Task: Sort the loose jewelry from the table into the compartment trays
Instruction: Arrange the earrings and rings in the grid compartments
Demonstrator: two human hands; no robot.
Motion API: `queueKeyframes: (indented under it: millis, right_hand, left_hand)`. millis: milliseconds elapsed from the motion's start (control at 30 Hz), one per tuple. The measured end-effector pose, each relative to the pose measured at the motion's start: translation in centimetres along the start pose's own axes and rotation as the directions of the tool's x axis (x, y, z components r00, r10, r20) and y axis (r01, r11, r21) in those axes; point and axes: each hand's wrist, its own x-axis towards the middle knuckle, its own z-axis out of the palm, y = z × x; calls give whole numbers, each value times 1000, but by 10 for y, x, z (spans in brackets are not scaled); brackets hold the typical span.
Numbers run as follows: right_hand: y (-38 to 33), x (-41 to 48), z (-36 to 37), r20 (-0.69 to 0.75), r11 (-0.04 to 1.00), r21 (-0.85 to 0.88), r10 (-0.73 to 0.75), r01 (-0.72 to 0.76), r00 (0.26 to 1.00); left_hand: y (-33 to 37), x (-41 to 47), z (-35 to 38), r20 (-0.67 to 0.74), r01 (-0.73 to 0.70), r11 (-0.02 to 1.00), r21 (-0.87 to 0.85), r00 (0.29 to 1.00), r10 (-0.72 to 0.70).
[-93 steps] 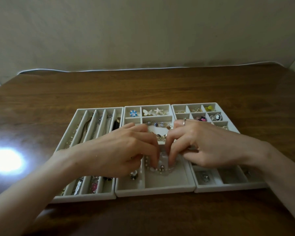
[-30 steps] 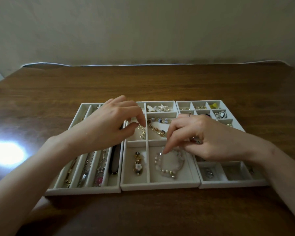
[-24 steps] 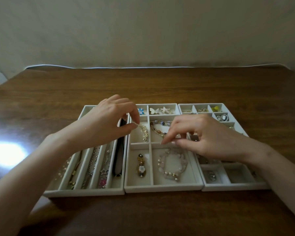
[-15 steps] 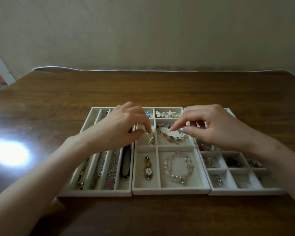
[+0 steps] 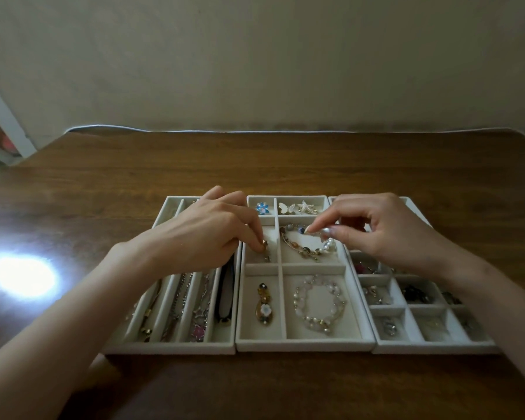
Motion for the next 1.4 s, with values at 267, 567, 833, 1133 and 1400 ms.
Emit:
queueKeyframes:
  millis: [267,567,833,1133,1400]
  right_hand:
    - [-1,1,-2,-20,999,32,2,-1,1000]
    - [-1,-2,-7,-49,998,69,5,-1,999]
    - [4,-7,-15,-123,985,170,39,-18,992]
    - [4,-9,-17,-123,981,191,46,-22,991]
    - [5,-12,-17,-131,986,161,54,-32,990]
  left_hand:
    - [3,9,5,-101,157,974,-164,979,-175]
    - [-6,34,0,149,98,994,53,983,-105]
    - [-8,22,-17,-20,-32,999,-9,999,32]
    - [13,25,-17,122,270,963,-17,956,-266]
    - [38,34,7,30,330,921,208,939,-343]
